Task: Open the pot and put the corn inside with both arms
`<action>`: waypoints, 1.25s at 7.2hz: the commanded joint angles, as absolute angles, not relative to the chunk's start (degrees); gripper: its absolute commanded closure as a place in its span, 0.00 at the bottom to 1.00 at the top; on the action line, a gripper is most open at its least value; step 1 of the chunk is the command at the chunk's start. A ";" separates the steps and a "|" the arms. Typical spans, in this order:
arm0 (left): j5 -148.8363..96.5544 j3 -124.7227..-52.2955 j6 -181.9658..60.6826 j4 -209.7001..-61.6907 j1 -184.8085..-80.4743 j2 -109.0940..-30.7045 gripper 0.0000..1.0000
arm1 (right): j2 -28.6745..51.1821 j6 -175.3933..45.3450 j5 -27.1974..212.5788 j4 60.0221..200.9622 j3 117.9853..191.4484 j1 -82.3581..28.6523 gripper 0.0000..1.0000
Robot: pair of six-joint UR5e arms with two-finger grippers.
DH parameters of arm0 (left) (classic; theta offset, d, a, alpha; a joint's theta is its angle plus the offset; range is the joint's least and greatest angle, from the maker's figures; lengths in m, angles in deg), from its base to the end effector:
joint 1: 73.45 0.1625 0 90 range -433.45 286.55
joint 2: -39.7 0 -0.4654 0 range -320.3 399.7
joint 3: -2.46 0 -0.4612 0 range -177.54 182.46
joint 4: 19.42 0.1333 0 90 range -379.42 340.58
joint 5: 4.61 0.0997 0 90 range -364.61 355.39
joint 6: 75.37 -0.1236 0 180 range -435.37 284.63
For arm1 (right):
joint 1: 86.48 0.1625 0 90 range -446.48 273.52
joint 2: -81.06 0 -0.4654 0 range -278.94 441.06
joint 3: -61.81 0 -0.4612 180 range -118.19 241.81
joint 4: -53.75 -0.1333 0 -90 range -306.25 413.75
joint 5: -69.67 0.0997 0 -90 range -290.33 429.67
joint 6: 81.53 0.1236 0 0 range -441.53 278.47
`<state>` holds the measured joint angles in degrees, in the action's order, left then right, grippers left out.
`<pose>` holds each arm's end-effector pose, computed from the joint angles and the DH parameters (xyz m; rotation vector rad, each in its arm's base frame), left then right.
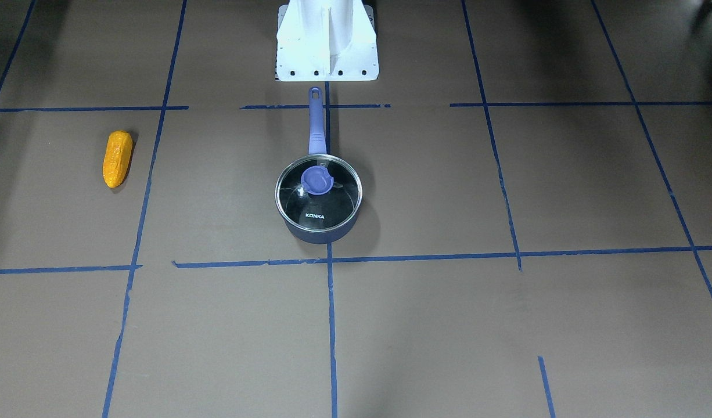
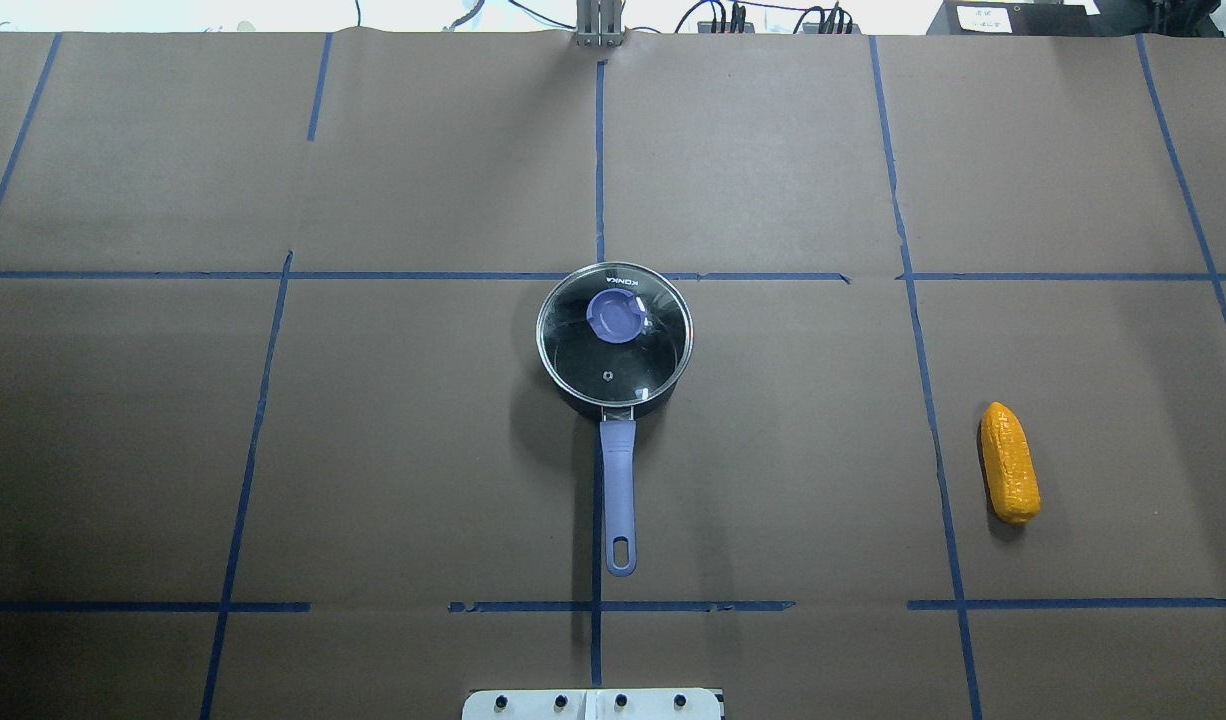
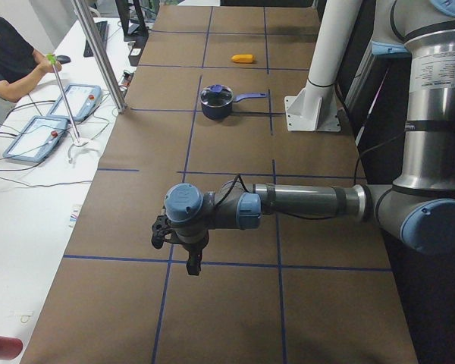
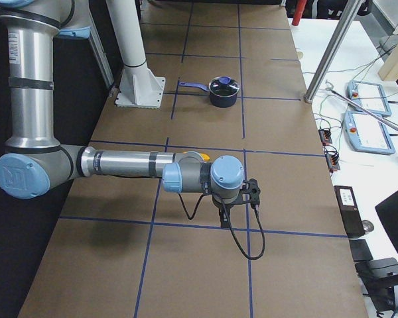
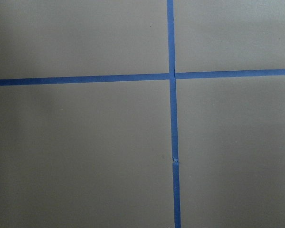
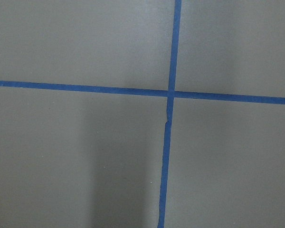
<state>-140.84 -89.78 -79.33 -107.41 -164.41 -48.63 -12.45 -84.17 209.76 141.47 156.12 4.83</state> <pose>-0.0532 -0.5443 0.7111 0.0109 0.8072 0.0393 0.0507 -0.5355 0.6944 0.0804 -0.8718 -0.0452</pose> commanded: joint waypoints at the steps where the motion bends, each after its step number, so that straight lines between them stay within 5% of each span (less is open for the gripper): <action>1: -140.84 -89.48 -79.33 -107.66 -164.41 -48.64 0.00 | -12.45 -84.16 209.77 141.46 156.29 4.83 0.00; 9: -141.54 -93.40 -78.98 -107.57 -164.68 -48.99 0.00 | -10.08 -84.16 210.12 141.37 156.47 4.83 0.00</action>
